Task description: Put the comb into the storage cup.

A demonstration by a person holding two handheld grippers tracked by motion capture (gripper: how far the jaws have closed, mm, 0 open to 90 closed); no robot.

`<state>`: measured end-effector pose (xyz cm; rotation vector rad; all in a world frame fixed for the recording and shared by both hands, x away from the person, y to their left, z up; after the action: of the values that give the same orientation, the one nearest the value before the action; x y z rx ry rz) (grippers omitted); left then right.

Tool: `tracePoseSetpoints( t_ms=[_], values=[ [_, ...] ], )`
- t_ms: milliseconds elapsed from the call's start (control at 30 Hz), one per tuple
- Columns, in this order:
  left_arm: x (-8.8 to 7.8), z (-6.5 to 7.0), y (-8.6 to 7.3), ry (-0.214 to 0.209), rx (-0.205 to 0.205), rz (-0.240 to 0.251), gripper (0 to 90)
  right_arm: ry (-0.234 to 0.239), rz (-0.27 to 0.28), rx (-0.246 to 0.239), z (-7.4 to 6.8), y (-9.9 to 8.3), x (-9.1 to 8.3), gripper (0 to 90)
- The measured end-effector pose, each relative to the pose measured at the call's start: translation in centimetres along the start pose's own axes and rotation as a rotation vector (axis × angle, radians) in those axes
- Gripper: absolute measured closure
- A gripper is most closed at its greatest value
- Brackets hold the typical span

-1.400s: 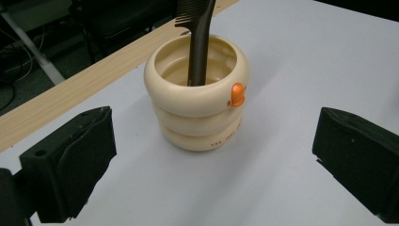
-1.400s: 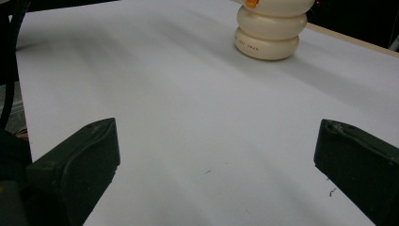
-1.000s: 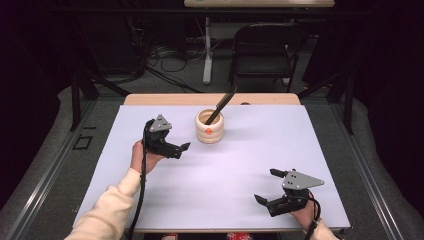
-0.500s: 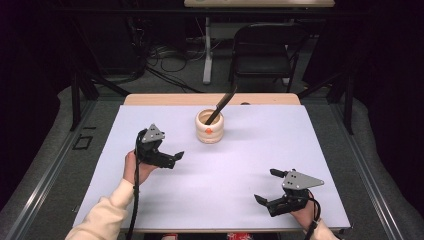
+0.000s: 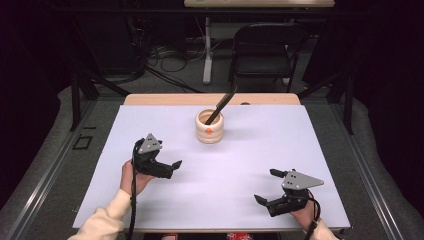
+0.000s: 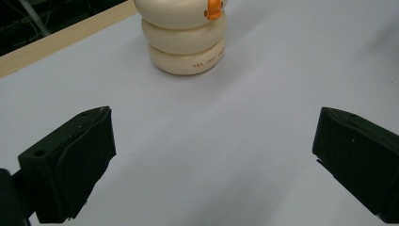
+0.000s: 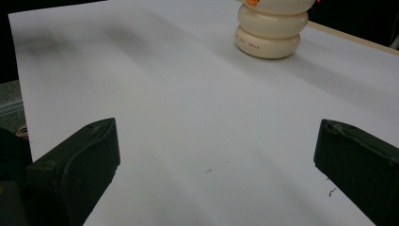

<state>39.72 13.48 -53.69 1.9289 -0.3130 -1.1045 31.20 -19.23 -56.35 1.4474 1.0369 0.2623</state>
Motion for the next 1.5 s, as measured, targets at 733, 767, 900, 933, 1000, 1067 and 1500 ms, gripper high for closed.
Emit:
tracePoseSetpoints(
  t_ms=[733,767,900,933,1000,1067,1500],
  values=[
    [-1.0,1.7,-2.1,0.017,-0.018,0.020,0.0,-0.001,-0.001,0.000,0.0,0.0,0.0,0.2],
    [-1.1,1.8,-2.2,0.019,-0.019,0.022,0.0,-0.002,-0.001,0.002,0.0,0.0,0.0,0.2],
    [-1.4,2.3,-2.4,0.022,-0.012,0.024,0.0,-0.002,0.000,0.000,0.0,0.0,0.0,0.2],
    [-1.5,2.4,-2.5,0.024,-0.014,0.026,0.0,-0.002,0.000,0.000,0.0,0.0,0.0,0.2],
    [-1.6,2.6,-2.6,0.024,-0.014,0.029,0.0,-0.002,0.000,0.000,0.0,0.0,0.0,0.2],
    [-1.8,2.7,-2.9,0.026,-0.011,0.028,0.0,-0.002,0.001,-0.001,0.0,0.0,0.0,0.2],
    [-2.9,4.0,-4.0,0.042,-0.002,0.033,0.0,-0.002,0.001,-0.001,0.0,0.0,0.0,0.2]
  ],
)
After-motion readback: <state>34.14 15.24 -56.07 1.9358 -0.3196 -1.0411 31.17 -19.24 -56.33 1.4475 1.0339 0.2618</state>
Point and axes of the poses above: each handheld gripper's, and its own axes: x roughly forward along the jaws, y roughly out of its top, z roughly to its right, the point moved 8 cm from there along x, roughly forward along the jaws, and after that the axes turned 14 degrees about x, right-handed, at the moved point
